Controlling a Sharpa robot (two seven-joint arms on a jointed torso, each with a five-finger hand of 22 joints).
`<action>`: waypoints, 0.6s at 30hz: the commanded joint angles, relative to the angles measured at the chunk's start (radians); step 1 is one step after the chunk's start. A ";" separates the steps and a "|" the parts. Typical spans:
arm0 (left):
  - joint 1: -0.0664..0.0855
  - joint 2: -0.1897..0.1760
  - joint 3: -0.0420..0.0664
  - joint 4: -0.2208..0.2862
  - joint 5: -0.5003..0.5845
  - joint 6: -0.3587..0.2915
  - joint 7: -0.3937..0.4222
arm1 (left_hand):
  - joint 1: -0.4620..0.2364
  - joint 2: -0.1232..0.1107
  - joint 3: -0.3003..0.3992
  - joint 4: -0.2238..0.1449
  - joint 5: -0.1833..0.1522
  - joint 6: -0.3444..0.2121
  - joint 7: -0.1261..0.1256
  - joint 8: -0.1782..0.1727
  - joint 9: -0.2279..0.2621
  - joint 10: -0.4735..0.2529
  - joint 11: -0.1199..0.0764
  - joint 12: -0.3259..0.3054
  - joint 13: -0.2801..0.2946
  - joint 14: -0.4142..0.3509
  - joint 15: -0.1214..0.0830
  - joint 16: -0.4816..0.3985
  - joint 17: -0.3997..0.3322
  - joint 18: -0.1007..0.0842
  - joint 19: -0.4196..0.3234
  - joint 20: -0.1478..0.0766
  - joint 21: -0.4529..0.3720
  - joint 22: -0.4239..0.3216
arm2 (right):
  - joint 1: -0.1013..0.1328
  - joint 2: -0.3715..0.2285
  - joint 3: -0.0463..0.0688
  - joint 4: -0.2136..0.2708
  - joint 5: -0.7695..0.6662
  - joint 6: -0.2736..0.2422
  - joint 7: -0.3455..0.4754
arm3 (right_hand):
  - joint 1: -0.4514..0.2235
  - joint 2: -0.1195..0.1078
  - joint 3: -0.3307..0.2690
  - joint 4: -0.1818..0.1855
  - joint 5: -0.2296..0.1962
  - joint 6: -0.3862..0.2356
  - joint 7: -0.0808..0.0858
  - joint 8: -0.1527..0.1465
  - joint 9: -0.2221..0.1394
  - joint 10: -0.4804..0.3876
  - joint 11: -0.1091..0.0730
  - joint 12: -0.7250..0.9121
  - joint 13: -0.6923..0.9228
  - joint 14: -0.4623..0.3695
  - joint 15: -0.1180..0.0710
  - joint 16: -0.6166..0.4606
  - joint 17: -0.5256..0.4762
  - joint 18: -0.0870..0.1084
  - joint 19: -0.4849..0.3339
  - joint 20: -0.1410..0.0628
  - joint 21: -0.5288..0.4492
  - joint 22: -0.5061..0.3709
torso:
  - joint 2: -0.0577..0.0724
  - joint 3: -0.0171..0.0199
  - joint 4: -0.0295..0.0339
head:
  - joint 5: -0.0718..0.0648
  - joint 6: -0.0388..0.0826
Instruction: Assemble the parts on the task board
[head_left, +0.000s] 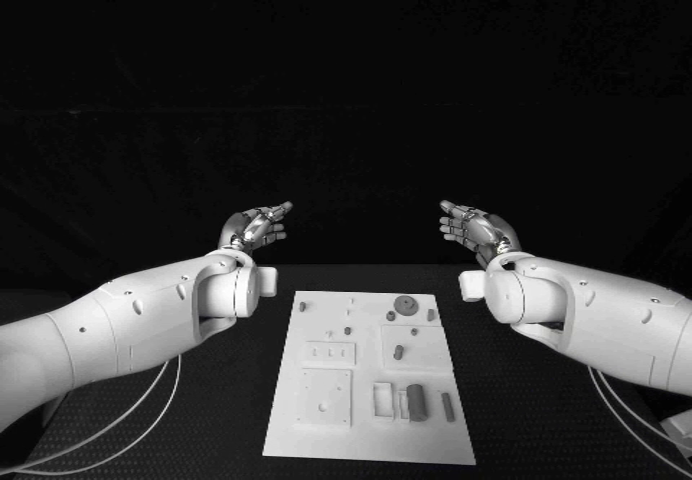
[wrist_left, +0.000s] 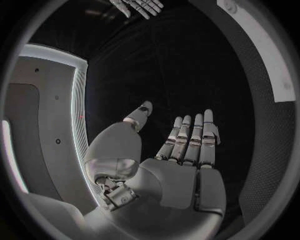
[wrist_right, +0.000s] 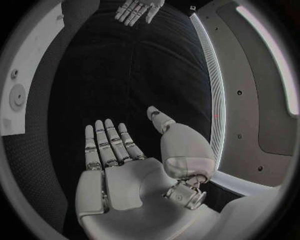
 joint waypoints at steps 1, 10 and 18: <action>0.031 0.026 -0.010 -0.078 -0.043 0.143 -0.132 | 0.012 0.000 0.006 -0.002 0.003 0.009 0.003 0.005 0.007 0.012 0.003 0.003 0.001 0.009 0.002 0.006 0.006 -0.008 0.010 0.000 0.004 0.008 | 0.025 0.011 -0.006 -0.062 -0.050 0.234 -0.139 | 0.076 -0.004 0.030 -0.050 0.009 0.039 0.082 0.033 0.026 0.057 0.014 0.016 0.006 0.068 0.017 0.039 0.024 0.018 0.054 0.013 0.015 0.079 | 0.000 0.0001 0.0002 | 0.000 0.000; 0.091 0.080 -0.038 -0.232 -0.064 0.231 -0.225 | 0.029 0.001 0.015 -0.007 0.004 0.053 0.022 0.025 0.011 0.090 0.023 0.027 0.014 0.064 0.001 0.036 0.019 0.000 0.050 -0.012 0.022 0.014 | 0.071 0.032 -0.021 -0.173 -0.071 0.374 -0.229 | 0.167 -0.041 0.072 -0.140 0.009 0.134 0.088 0.083 0.036 0.166 0.023 0.052 0.012 0.189 0.031 0.085 0.040 0.070 0.197 0.007 0.029 0.062 | 0.000 0.0001 0.0002 | 0.000 0.000; 0.097 0.034 -0.064 -0.163 -0.092 0.332 -0.205 | 0.133 0.014 0.071 -0.076 0.010 0.200 0.036 0.081 0.017 0.284 0.020 0.098 0.047 0.303 -0.041 0.156 0.082 0.052 0.214 -0.049 0.104 0.053 | 0.077 0.097 -0.025 -0.310 -0.773 0.309 -0.218 | 0.251 -0.053 0.103 -0.166 0.010 0.271 0.074 0.128 0.043 0.326 -0.006 0.097 0.023 0.361 -0.031 0.152 0.083 0.127 0.360 -0.001 0.050 0.056 | 0.004 -0.0002 -0.0002 | -0.015 0.014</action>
